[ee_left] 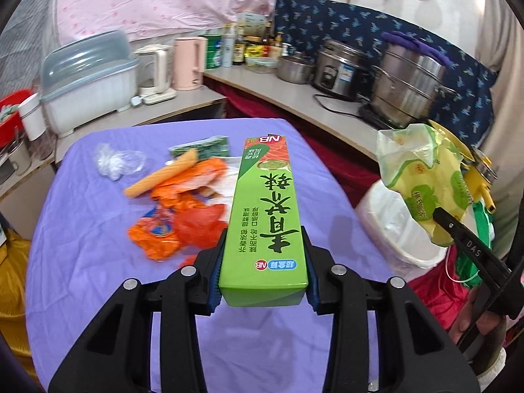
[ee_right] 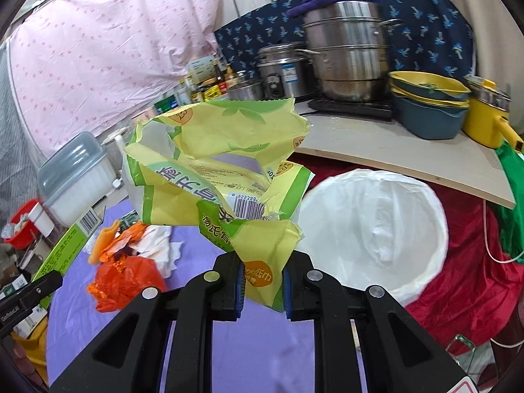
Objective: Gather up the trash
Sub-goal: 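Carry the green box over the bin and open the left tool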
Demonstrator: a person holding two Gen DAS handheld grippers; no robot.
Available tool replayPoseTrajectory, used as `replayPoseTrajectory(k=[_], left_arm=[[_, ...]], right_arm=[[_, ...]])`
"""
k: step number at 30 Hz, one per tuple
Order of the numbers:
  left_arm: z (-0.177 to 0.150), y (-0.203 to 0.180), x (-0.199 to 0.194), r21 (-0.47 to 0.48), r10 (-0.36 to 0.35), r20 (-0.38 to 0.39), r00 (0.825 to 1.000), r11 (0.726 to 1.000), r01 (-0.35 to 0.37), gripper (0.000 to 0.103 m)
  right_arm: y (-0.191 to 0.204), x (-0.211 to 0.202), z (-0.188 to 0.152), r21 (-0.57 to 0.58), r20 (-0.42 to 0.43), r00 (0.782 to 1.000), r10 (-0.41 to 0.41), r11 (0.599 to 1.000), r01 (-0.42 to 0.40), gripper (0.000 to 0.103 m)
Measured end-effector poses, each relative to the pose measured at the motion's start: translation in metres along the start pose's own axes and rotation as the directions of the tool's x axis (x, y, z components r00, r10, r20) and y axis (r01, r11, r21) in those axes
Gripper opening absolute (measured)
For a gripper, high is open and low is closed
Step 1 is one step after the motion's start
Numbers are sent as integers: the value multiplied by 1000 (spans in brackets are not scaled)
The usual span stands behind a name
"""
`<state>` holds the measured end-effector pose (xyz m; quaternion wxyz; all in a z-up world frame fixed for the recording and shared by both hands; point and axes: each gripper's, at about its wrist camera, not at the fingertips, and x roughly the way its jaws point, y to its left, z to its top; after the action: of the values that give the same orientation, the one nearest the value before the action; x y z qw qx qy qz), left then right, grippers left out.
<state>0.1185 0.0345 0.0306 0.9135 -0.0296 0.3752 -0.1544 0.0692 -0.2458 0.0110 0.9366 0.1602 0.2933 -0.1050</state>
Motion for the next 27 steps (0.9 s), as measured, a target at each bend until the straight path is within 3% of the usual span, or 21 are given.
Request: replayPoseTrajectory(k=[13,27], left_arm=[[-6,-125,22,157,-159,-51,986,974,165,37],[-9,-212,63,257,-216,-122,969,936,241,37]], right_arm=[[-107,-31,-11,139,20,988,-153,979,149,17],[-172,-40,-18,231,16,970,-241,945,231,17]])
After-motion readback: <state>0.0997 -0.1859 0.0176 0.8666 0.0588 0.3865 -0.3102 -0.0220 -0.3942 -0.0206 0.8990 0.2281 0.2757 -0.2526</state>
